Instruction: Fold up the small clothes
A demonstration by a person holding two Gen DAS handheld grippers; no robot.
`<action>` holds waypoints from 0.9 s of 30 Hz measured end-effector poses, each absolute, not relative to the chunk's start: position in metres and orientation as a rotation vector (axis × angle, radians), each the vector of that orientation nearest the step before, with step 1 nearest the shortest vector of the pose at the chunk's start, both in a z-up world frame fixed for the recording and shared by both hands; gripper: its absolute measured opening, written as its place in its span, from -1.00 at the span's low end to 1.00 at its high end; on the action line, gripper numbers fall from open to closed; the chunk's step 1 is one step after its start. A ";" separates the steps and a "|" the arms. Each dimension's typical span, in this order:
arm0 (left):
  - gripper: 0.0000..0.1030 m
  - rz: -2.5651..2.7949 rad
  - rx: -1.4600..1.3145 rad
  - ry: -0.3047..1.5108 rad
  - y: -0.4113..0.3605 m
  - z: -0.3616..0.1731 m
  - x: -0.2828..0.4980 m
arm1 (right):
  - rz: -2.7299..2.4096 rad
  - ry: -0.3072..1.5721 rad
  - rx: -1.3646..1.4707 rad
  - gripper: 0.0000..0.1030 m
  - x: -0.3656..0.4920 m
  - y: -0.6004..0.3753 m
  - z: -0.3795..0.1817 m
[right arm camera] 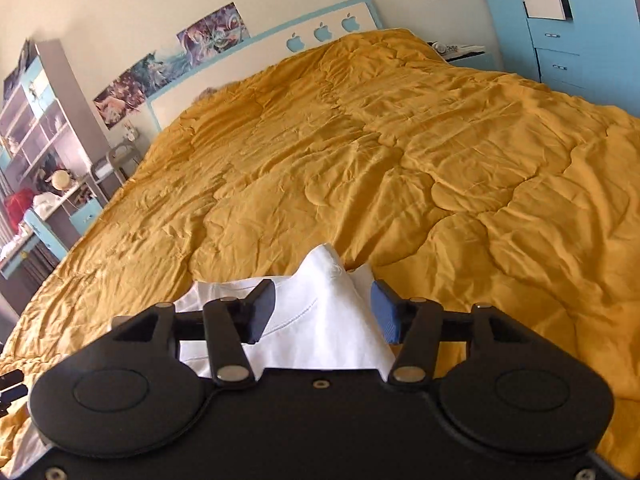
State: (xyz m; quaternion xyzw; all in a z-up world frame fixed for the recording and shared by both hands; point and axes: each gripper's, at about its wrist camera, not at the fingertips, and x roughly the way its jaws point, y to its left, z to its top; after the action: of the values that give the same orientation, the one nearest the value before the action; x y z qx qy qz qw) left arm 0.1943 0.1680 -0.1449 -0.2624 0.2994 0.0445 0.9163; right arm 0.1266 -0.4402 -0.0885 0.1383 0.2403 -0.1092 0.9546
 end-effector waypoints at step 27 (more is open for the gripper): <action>-0.86 0.147 -0.555 0.735 0.172 -0.185 0.249 | -0.292 0.623 0.149 -0.78 0.190 -0.443 -0.114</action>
State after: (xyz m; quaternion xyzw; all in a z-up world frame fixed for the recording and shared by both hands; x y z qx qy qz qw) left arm 0.2490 0.1722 -0.1848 -0.2676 0.3543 0.0707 0.8933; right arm 0.1896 -0.4431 -0.1138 0.0731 0.3053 -0.1429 0.9386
